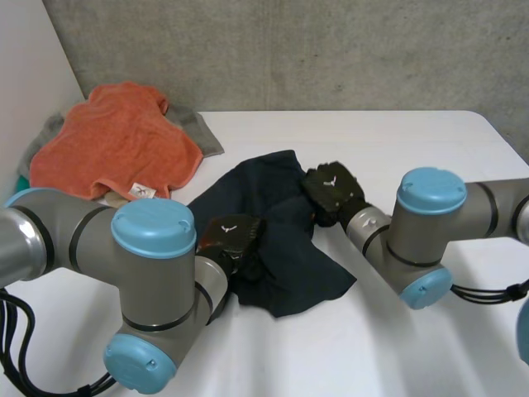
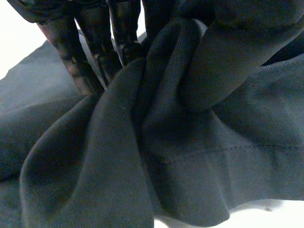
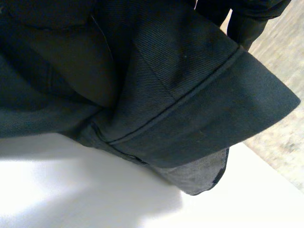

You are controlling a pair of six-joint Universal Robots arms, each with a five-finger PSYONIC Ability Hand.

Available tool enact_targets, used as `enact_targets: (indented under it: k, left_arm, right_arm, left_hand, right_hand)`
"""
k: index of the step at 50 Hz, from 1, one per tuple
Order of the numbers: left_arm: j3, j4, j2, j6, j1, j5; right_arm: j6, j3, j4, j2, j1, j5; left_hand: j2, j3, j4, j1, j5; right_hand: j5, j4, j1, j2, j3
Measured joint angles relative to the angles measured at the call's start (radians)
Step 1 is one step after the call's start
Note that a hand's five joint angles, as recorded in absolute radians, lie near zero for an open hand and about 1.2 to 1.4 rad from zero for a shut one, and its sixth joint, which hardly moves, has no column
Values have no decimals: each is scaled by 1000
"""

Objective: Fold the laundry.

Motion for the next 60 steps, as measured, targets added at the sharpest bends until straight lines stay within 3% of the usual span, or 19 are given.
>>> enact_targets:
  k: [7, 15, 20, 27, 36, 39, 40, 41, 42, 44, 51, 60]
  left_arm:
    - [32, -4, 76, 4, -4, 0]
    - [48, -14, 372, 16, 23, 1]
    - [54, -27, 519, 11, 41, 16]
    - [64, -28, 542, 4, 80, 57]
    - [241, 19, 156, 4, 157, 93]
    - [331, 29, 20, 3, 177, 113]
    - [361, 33, -19, 2, 184, 120]
    - [389, 36, -53, 1, 190, 125]
    - [416, 39, -84, 0, 197, 129]
    - [449, 44, -121, -2, 208, 131]
    - [422, 55, -86, 3, 237, 111]
    - [135, 57, 208, 26, 247, 105]
  right_arm:
    - [-2, 41, 55, -208, -17, 8]
    - [-9, -8, 287, -514, -116, 12]
    - [-11, -94, 352, -617, -152, 12]
    - [-12, -209, 355, -575, -124, 19]
    - [-36, -342, 282, -216, -56, 129]
    - [-69, -366, 204, -84, -48, 184]
    - [-82, -371, 182, -52, -46, 197]
    - [-97, -377, 156, -16, -44, 211]
    - [-113, -382, 134, 14, -42, 224]
    - [-138, -388, 102, 49, -39, 245]
    - [-176, -337, 78, -10, -35, 290]
    - [-174, -119, 246, -285, -44, 291]
  left_hand:
    - [15, 24, 18, 0, 5]
    - [19, 25, 27, 3, 5]
    - [19, 42, 27, 3, 5]
    - [19, 44, 28, 3, 18]
    - [21, 44, 28, 18, 20]
    - [-180, -157, -176, -188, -172]
    - [-441, -413, -437, -487, -430]
    - [-614, -583, -589, -662, -583]
    - [-817, -787, -806, -846, -787]
    - [-929, -902, -936, -898, -905]
    - [-947, -924, -956, -898, -919]
    - [-947, -924, -956, -898, -919]
  right_hand:
    - [0, 8, -1, 0, 7]
    - [5, 15, -1, 0, 15]
    - [5, 17, -1, 0, 16]
    - [5, 18, -1, 0, 16]
    - [10, 0, -4, -13, -1]
    - [-387, -447, -393, -467, -449]
    - [-408, -466, -413, -487, -468]
    - [-687, -732, -700, -773, -750]
    - [-812, -857, -815, -880, -865]
    - [-886, -939, -876, -947, -940]
    - [-888, -958, -877, -957, -956]
    - [-888, -958, -877, -957, -956]
